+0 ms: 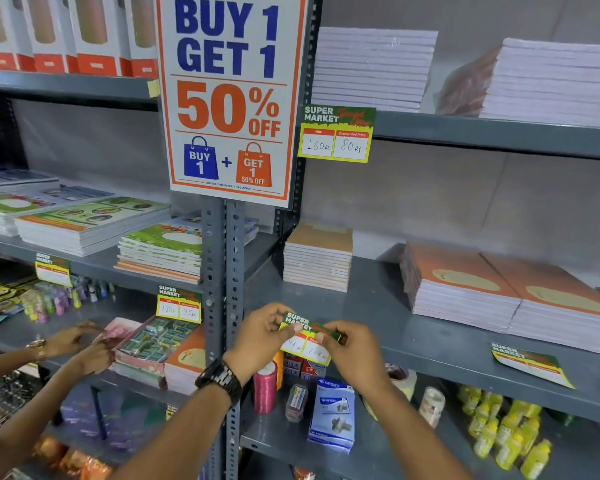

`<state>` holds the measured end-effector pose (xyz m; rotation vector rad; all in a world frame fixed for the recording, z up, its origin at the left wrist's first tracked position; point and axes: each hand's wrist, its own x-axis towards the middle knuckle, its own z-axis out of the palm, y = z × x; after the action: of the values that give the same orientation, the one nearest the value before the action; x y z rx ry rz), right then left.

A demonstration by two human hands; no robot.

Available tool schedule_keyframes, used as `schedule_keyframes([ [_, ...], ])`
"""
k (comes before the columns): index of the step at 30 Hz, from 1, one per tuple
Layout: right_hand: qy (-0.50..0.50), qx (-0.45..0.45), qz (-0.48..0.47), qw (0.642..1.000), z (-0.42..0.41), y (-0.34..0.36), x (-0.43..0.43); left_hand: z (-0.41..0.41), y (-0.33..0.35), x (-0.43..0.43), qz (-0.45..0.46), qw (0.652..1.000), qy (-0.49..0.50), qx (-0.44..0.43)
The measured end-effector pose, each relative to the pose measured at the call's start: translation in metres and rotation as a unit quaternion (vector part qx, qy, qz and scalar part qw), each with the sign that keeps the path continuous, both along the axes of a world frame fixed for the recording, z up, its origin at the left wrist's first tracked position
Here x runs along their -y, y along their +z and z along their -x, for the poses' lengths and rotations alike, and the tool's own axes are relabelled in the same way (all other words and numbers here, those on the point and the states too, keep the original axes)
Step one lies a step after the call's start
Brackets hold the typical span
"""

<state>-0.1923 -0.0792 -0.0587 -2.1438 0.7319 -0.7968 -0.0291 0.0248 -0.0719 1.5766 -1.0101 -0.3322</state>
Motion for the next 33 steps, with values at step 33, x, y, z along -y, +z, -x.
schedule_keyframes([
  [33,-0.114,-0.183,0.226,0.95,-0.025,0.021,-0.011,0.002,-0.014,0.003,-0.121,0.94,0.194,0.255],
])
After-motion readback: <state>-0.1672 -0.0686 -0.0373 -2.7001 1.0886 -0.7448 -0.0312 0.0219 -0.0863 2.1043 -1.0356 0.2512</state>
